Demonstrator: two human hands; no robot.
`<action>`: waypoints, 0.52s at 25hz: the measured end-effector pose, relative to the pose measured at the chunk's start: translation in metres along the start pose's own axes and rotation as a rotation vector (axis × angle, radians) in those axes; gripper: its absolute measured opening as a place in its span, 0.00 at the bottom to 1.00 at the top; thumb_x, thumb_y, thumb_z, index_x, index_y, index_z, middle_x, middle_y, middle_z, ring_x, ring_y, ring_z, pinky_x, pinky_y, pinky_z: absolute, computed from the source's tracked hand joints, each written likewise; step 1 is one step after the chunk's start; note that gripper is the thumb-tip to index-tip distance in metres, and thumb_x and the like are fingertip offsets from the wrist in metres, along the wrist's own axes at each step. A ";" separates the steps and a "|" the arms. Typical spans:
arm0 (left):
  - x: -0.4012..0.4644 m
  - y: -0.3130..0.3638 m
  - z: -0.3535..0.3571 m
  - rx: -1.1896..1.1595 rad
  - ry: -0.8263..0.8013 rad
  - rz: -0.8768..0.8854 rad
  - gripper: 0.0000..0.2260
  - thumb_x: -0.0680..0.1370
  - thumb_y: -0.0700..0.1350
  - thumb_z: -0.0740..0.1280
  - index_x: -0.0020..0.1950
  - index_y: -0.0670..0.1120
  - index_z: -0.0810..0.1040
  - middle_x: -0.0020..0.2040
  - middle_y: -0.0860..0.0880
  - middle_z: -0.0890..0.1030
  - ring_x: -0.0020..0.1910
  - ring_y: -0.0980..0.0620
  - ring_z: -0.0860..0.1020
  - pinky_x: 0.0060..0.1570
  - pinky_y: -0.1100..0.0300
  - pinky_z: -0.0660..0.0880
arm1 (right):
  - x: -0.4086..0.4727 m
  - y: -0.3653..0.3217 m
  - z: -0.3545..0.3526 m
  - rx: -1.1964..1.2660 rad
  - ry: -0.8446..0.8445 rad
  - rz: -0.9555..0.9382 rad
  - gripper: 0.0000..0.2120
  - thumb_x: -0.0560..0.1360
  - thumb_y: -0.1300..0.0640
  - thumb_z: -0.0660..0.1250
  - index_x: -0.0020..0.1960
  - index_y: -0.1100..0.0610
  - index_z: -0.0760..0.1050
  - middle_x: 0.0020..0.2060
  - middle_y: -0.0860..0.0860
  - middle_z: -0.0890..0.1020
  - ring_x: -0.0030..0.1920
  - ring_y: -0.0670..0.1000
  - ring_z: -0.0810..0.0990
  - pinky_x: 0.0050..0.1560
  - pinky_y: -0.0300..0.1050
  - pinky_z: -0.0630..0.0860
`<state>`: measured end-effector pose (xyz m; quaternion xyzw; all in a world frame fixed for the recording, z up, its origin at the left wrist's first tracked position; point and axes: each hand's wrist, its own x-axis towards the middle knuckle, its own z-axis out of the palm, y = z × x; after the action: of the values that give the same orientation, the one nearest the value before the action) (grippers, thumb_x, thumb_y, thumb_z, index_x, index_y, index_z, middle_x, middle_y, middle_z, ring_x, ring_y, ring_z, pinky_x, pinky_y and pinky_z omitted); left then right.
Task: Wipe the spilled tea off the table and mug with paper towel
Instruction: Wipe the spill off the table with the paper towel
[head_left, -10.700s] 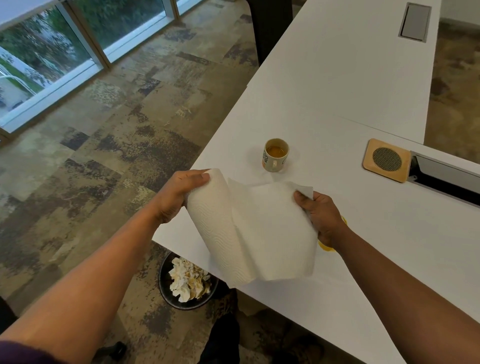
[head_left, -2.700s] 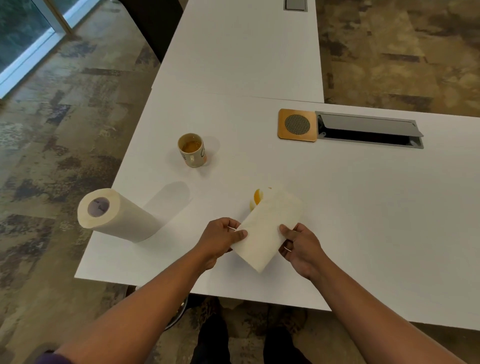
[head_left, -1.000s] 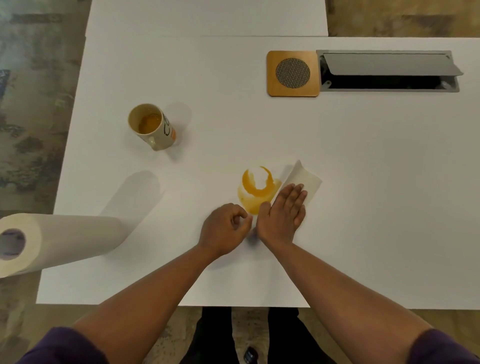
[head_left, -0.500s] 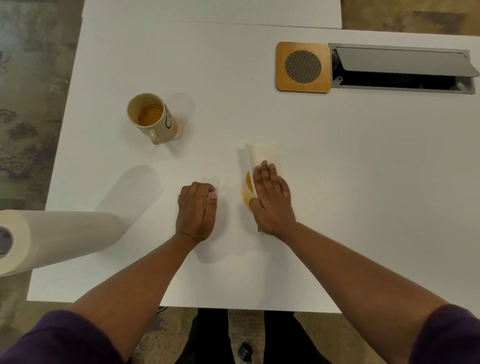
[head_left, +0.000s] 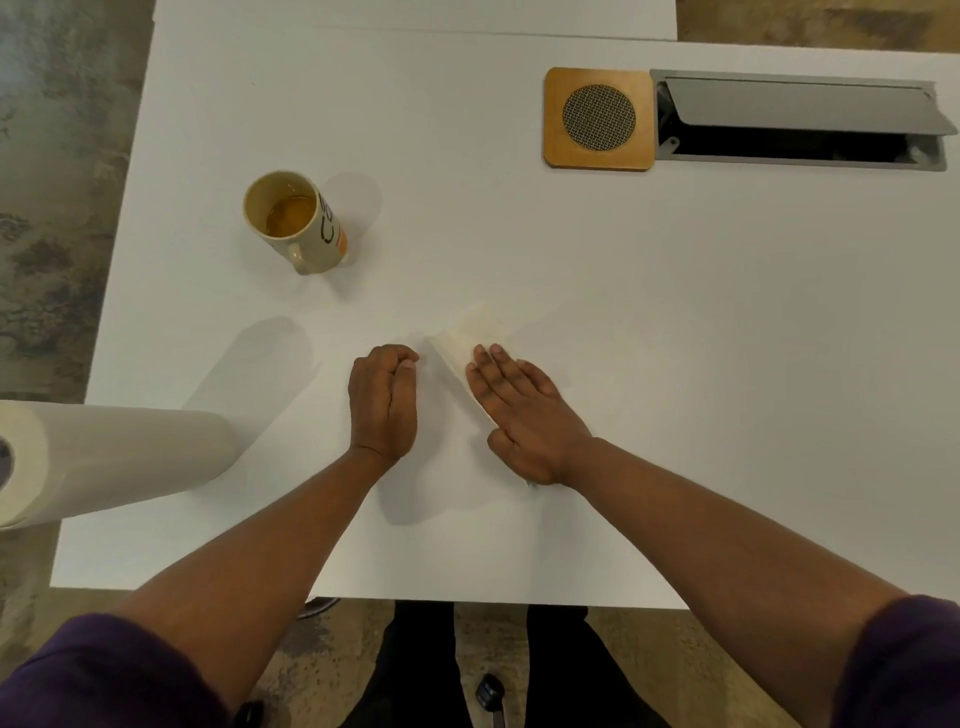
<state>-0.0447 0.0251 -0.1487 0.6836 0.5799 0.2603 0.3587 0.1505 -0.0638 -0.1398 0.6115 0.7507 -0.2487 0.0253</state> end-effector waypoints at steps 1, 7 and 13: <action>0.002 0.007 0.001 -0.021 0.044 -0.036 0.12 0.79 0.45 0.57 0.55 0.43 0.78 0.51 0.51 0.78 0.53 0.48 0.73 0.56 0.49 0.72 | -0.002 0.000 0.001 -0.009 -0.003 -0.015 0.36 0.77 0.51 0.48 0.82 0.57 0.42 0.82 0.55 0.42 0.81 0.53 0.37 0.79 0.51 0.40; 0.006 0.038 0.014 0.298 -0.277 0.376 0.16 0.80 0.40 0.59 0.65 0.41 0.78 0.64 0.42 0.80 0.65 0.43 0.75 0.66 0.50 0.72 | -0.001 0.013 -0.010 -0.063 -0.096 -0.092 0.36 0.77 0.50 0.49 0.82 0.55 0.42 0.82 0.55 0.42 0.81 0.54 0.38 0.79 0.52 0.42; 0.010 0.034 0.010 0.487 -0.486 0.372 0.16 0.80 0.41 0.63 0.68 0.44 0.79 0.71 0.45 0.76 0.71 0.44 0.72 0.61 0.47 0.76 | -0.031 -0.022 0.000 0.064 0.204 0.135 0.31 0.70 0.45 0.63 0.71 0.57 0.71 0.72 0.56 0.72 0.70 0.60 0.70 0.66 0.60 0.71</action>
<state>-0.0146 0.0305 -0.1282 0.8838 0.3893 0.0063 0.2596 0.1373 -0.0944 -0.1220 0.6834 0.6981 -0.2067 -0.0540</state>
